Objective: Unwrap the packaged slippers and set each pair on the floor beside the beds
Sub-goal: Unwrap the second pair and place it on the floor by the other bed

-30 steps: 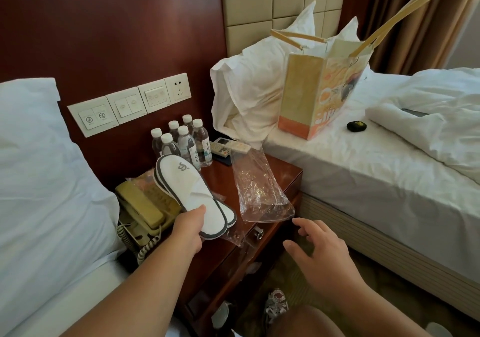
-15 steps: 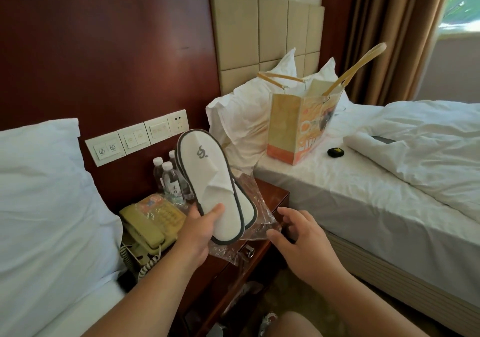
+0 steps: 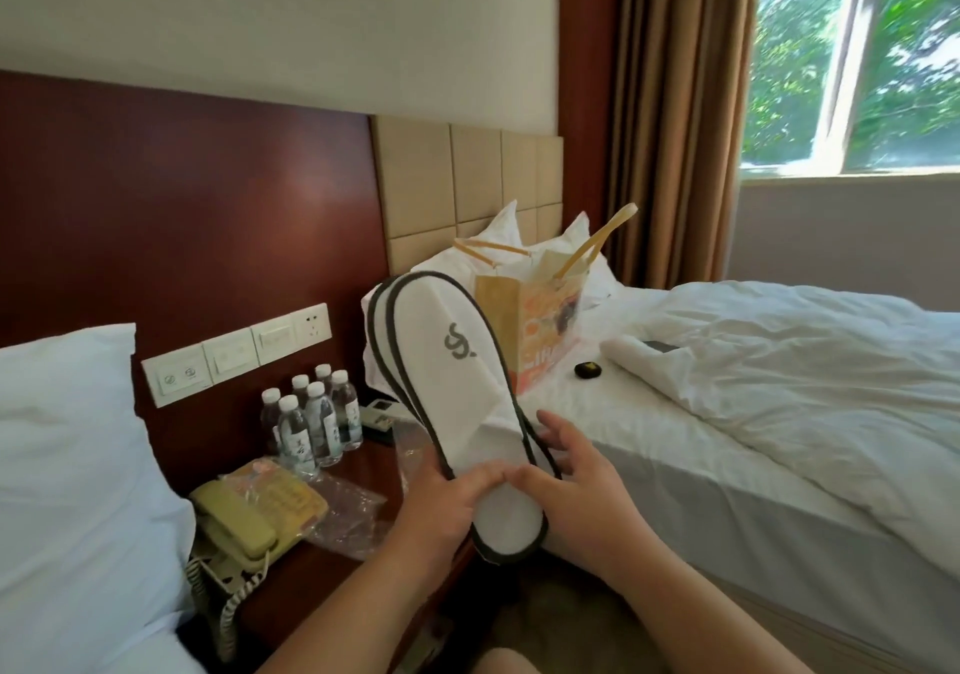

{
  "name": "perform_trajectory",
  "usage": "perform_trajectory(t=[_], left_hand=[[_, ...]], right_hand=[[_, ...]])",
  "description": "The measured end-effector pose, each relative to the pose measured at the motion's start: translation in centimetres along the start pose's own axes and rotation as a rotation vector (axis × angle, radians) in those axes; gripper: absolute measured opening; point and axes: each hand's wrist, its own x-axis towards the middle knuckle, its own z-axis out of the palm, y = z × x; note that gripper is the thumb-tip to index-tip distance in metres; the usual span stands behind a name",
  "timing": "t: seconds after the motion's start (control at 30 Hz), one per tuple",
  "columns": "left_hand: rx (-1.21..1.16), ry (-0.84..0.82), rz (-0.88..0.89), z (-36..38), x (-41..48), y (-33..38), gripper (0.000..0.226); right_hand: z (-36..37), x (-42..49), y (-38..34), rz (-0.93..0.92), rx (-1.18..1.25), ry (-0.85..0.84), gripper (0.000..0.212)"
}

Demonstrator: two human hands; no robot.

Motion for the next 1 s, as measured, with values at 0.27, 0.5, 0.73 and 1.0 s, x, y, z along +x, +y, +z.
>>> perform_trajectory(t=[0.27,0.5,0.73,1.0], left_hand=[[0.074,-0.143,0.046,5.3,-3.2,1.6,0.066],[-0.234,-0.166,0.005,9.4,-5.9,3.5,0.059],[-0.179,-0.004,0.062,11.6,-6.4,3.6,0.030],[-0.177,-0.058,0.107,10.7,-6.6,3.2,0.044]], right_hand=[[-4.5,-3.9,-1.3,0.016,-0.014,0.141,0.053],[-7.3,-6.6,-2.5,0.026,0.038,0.308,0.026],[-8.4,-8.2,-2.6,0.049,0.176,0.405,0.022],[-11.1,-8.7,-1.8,0.111,0.222,0.325,0.033]])
